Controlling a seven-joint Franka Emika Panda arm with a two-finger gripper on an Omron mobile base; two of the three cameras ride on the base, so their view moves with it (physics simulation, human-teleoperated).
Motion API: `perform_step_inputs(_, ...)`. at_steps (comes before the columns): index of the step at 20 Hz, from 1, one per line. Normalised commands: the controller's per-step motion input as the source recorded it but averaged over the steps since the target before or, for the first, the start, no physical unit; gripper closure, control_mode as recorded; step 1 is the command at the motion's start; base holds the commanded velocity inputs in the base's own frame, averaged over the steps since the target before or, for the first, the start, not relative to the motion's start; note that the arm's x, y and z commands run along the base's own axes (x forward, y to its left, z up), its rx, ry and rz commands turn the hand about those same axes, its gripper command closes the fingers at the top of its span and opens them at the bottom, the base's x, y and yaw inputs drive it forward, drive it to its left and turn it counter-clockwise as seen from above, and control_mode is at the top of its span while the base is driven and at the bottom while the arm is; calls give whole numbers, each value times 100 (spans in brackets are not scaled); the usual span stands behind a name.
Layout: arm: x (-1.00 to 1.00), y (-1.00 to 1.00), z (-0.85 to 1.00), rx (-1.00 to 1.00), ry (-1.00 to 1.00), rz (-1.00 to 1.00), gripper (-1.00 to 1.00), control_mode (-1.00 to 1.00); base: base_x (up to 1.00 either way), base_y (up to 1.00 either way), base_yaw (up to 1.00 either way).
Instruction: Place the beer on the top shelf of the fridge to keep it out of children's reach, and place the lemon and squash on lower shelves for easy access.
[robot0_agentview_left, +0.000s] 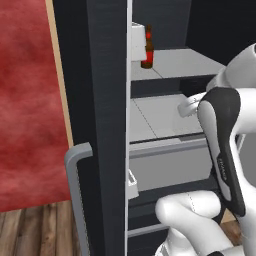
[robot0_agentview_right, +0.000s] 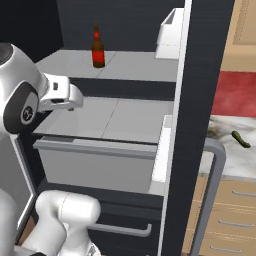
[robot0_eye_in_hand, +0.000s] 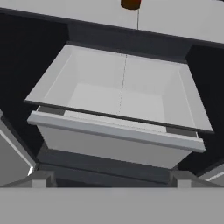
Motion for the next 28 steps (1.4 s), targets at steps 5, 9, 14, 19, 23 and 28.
perform_step_inputs(5, -24, 0, -26, -3, 9, 0, -100, 100, -7, 0, 0)
perform_step_inputs(9, 0, 0, 0, 0, 0, 0, -100, 100, -44, 4, -2)
perform_step_inputs(14, 0, 0, 0, 0, 0, 0, -100, 100, -14, 21, -21)
perform_step_inputs(19, 0, 0, 0, 0, 0, 0, -100, 100, 3, 16, -46)
perform_step_inputs(23, 0, 0, 0, 0, 0, 0, -100, 100, -11, 12, -53)
perform_step_inputs(28, 0, 0, 0, 0, 0, 0, -100, 100, -80, 0, -47)
